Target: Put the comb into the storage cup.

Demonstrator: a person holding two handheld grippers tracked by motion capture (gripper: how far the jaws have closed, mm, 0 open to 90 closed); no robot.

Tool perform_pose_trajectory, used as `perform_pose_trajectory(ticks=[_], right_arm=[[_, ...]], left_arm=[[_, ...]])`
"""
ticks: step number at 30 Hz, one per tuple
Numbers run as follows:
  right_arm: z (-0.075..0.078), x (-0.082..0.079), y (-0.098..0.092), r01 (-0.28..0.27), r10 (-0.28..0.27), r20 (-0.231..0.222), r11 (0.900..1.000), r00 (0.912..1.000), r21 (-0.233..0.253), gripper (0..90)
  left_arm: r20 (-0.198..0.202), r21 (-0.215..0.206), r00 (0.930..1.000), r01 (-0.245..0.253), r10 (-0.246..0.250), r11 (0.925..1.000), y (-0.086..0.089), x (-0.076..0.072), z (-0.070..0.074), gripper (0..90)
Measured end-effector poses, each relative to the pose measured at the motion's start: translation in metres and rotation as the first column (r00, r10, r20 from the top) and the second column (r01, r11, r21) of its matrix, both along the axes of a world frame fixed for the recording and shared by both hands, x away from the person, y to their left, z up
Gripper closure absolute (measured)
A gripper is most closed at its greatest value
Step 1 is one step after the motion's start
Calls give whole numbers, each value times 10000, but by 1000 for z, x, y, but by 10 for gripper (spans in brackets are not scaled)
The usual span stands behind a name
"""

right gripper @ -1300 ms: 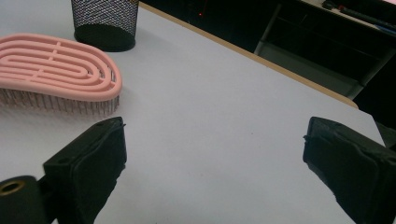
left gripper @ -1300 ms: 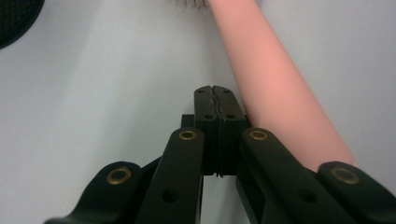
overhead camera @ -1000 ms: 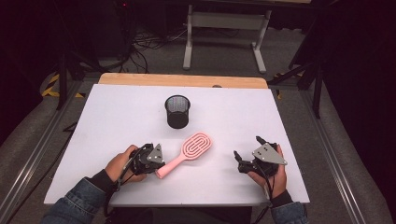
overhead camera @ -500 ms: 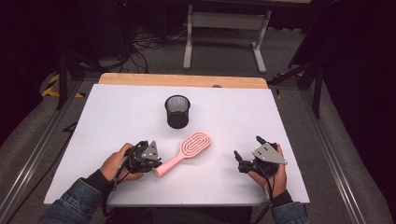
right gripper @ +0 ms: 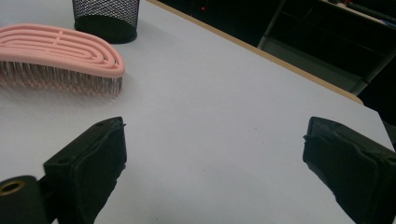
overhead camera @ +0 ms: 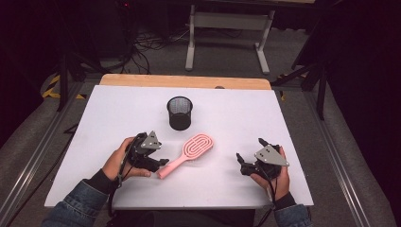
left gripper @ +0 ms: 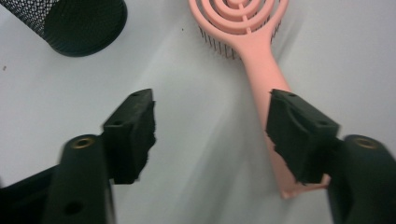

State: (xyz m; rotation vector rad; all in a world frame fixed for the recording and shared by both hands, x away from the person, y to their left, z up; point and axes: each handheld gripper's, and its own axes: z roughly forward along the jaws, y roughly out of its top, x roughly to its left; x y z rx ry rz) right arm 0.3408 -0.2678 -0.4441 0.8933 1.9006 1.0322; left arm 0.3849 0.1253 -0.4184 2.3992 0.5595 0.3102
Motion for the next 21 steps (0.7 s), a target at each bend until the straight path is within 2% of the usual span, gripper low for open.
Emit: perform_pose_trajectory(ticks=[5, 11, 14, 18, 21], right_arm=[[-1, 1, 1, -7, 6, -66, 10000, 10000, -55, 73], [-1, 1, 1, 1, -2, -69, 10000, 10000, -74, 72], [-2, 1, 1, -7, 7, -79, 10000, 10000, -77, 72], [-2, 1, 1, -10, 9, -102, 10000, 9999, -47, 73], [-2, 2, 1, -30, 30, -126, 10000, 9999, -73, 73]], left_arm=[[-189, -205, 9987, -479, 475, 9986, -10, 4, -7, 116], [-130, -422, 9973, -731, 726, 9964, -20, 5, -8, 85], [-172, -453, 9979, -633, 625, 9970, -28, 5, -10, 85], [-136, -201, 9986, -518, 516, 9985, -39, 4, -14, 88], [-46, 273, 9987, -513, 515, 9983, -47, 4, -17, 142]])
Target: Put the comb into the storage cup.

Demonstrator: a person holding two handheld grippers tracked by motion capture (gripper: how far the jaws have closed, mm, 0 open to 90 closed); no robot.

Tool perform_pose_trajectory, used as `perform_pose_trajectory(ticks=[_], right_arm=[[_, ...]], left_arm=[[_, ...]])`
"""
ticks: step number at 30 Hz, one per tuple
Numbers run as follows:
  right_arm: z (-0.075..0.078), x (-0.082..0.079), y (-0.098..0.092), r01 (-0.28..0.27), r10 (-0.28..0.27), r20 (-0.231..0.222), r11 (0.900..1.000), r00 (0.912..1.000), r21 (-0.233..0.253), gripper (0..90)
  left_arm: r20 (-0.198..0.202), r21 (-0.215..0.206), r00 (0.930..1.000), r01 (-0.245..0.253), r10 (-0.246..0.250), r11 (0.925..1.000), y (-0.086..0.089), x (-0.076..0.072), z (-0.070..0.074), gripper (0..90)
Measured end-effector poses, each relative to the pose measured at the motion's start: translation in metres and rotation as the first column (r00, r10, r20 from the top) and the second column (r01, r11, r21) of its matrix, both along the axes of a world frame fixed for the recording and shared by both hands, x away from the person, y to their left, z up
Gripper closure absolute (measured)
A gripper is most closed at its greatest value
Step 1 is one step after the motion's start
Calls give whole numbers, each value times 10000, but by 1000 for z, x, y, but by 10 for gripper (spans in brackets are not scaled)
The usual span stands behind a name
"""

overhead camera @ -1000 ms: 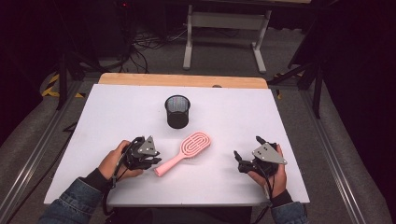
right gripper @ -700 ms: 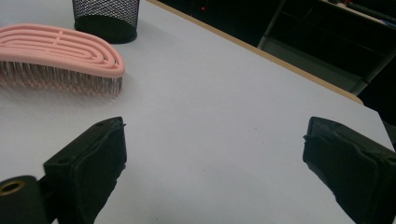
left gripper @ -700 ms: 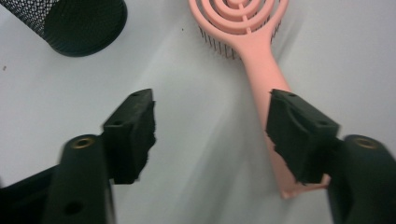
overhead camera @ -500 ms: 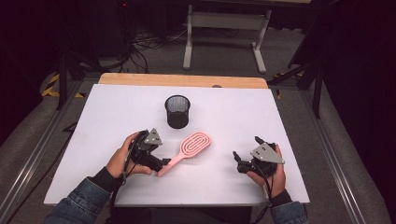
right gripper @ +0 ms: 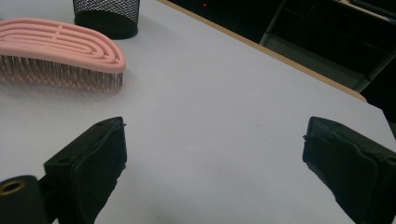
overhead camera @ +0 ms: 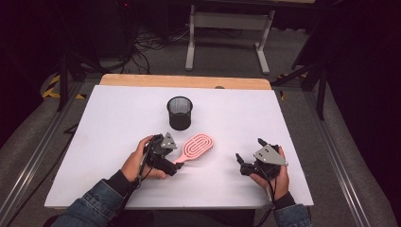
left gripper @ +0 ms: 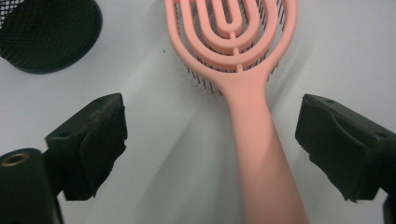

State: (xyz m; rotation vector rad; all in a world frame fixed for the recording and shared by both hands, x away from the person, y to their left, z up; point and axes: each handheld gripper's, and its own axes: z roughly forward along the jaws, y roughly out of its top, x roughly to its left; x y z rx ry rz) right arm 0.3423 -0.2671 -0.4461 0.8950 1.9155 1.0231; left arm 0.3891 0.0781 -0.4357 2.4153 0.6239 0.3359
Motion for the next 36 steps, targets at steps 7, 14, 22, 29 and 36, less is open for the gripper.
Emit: perform_pose_trajectory(ticks=[7, 14, 22, 29, 36], right_arm=[[-1, 1, 0, -37, 37, -67, 10000, 10000, 12, 73], [-1, 1, 0, -67, 67, -68, 10000, 10000, 11, 73], [-2, 1, 1, -86, 85, -125, 10000, 9999, -10, 75], [-2, 2, 1, -111, 110, -132, 9999, 9999, -27, 74], [-2, 2, 1, -135, 134, -165, 9999, 9998, -55, 74]], left_arm=[[-298, 445, 9995, 128, -114, 9989, -11, 4, -5, 275], [-472, 854, 9982, 407, -368, 9955, -21, 7, -9, 384], [-1052, 678, 9927, 669, -595, 9955, -22, 9, -8, 557], [-1281, 574, 9887, 859, -780, 9946, -22, 10, -7, 656], [-1142, 556, 9888, 1028, -960, 9931, -22, 8, -8, 689]])
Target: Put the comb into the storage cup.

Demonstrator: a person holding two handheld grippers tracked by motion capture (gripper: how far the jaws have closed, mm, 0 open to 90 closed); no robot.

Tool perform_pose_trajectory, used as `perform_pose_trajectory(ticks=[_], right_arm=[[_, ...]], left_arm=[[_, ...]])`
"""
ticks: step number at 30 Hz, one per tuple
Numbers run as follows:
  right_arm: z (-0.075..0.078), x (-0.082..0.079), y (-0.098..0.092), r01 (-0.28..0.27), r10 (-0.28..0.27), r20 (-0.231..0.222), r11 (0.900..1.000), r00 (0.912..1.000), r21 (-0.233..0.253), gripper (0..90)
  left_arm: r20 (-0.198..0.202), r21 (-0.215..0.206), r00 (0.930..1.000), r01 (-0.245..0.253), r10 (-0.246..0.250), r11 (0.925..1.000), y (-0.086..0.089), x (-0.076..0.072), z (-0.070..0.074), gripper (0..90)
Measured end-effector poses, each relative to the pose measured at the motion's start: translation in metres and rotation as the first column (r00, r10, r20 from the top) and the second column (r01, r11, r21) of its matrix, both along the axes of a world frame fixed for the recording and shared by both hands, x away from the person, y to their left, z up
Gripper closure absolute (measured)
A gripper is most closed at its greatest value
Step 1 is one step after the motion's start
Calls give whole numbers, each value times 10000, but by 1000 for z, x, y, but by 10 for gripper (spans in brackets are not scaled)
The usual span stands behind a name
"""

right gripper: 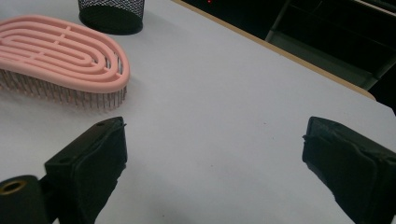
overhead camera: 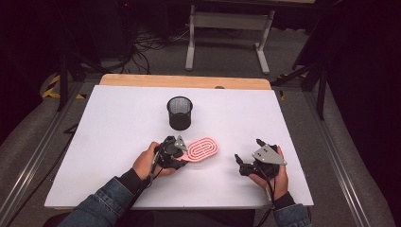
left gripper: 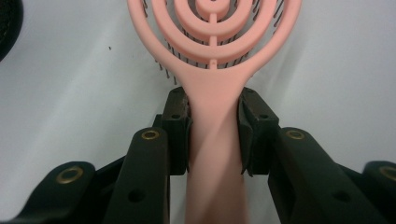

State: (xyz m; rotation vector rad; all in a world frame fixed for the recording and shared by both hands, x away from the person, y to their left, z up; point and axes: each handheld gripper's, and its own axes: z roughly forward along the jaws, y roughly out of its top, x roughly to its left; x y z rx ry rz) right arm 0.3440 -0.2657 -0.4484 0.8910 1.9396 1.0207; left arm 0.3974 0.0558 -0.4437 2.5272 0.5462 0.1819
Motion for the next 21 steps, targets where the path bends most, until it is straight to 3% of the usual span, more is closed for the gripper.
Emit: perform_pose_trajectory(ticks=[12, 21], right_arm=[[1, -1, -1, 11, -12, 75, 9999, 10000, 154, 74], [2, -1, -1, -41, 39, 63, 9996, 10000, 292, 74]], left_arm=[[1050, -208, 9945, 69, -47, 9998, 5, -6, 0, 695], [1975, -954, 9799, -94, 282, 9954, 15, -12, 11, 695]])
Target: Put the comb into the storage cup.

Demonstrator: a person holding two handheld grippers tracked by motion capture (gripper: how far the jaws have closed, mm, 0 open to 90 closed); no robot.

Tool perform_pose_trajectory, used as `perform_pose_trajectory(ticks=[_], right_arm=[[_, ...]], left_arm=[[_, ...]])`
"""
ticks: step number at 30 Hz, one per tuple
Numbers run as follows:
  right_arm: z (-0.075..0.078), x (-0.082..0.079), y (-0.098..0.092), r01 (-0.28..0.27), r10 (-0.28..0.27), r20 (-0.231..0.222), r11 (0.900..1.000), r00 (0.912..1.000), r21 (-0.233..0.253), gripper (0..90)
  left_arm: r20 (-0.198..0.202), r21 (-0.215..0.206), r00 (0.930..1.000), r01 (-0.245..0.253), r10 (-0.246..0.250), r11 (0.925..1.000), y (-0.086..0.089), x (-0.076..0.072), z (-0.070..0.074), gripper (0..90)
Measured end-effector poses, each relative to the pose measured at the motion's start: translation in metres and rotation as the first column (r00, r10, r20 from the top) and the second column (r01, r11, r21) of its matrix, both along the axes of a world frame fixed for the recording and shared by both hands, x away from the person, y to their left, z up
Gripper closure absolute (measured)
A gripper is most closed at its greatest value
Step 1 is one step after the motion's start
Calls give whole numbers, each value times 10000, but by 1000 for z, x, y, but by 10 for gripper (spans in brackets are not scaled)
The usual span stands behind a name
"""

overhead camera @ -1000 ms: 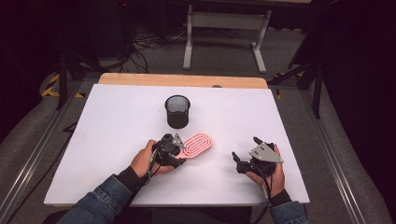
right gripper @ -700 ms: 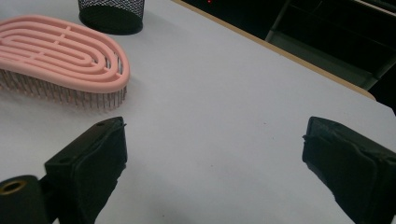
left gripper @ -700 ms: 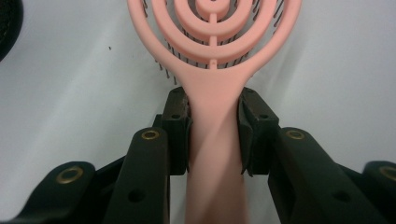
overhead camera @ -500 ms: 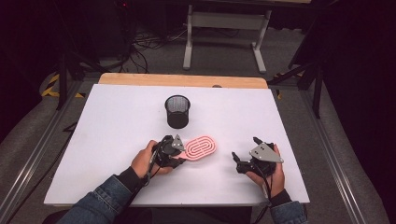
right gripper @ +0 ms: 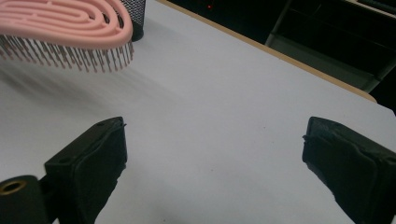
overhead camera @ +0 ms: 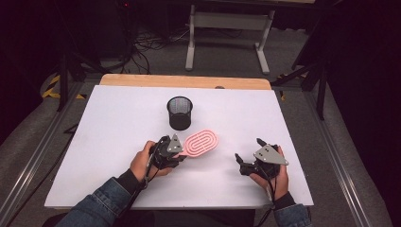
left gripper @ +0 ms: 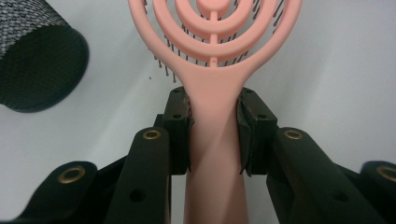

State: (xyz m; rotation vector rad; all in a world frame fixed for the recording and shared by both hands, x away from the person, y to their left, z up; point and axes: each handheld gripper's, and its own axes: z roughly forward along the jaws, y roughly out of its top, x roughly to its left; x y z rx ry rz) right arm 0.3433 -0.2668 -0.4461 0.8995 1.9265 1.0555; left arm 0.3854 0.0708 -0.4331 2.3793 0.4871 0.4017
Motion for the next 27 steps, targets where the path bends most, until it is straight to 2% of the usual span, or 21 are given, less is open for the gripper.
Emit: perform_pose_trajectory(ticks=[3, 4, 7, 8, 11, 13, 15, 20, 22, 23, 24, 27], right_arm=[[0, 0, 1, -35, 36, -44, 10000, 10000, 64, 73], [2, 1, 1, -107, 108, -54, 9995, 9999, 284, 72], [3, 1, 2, -146, 148, -48, 9986, 9999, 505, 69], [6, 1, 3, -230, 231, 0, 9969, 9997, 756, 66], [9, 1, 4, -305, 304, 21, 9961, 9995, 822, 62], [12, 1, 7, -471, 471, 28, 9926, 9989, 1116, 59], [19, 2, 10, -810, 825, -31, 9844, 9966, 1561, 56], [25, 3, 17, -1138, 1190, -170, 9761, 9928, 1854, 63], [31, 5, 23, -1534, 1651, -355, 9631, 9856, 2210, 78], [32, 6, 25, -1647, 1779, -362, 9579, 9834, 2351, 82], [32, 6, 25, -1647, 1779, -362, 9579, 9834, 2351, 82], [38, 10, 32, -1934, 2157, -491, 9392, 9752, 2838, 87]], left_arm=[[252, -190, 9996, -81, 86, 9998, 3, -1, 3, 695], [350, -211, 9993, -123, 130, 9997, 4, -2, 4, 695], [555, -381, 9983, -176, 197, 9991, 5, -3, 6, 696], [637, -458, 9977, -203, 232, 9987, 6, -4, 6, 696], [807, -580, 9964, -211, 258, 9981, 7, -6, 8, 696], [959, -696, 9950, -223, 290, 9973, 8, -7, 10, 696], [1113, -877, 9932, -232, 330, 9959, 10, -8, 11, 696], [1459, -1264, 9883, -258, 443, 9916, 16, -10, 15, 696], [1669, -1577, 9841, -339, 605, 9869, 20, -12, 17, 696], [1669, -1577, 9841, -339, 605, 9869, 20, -12, 17, 696], [1780, -1664, 9820, -334, 633, 9855, 20, -13, 17, 696], [2118, -1959, 9744, -333, 754, 9801, 23, -16, 18, 696]])
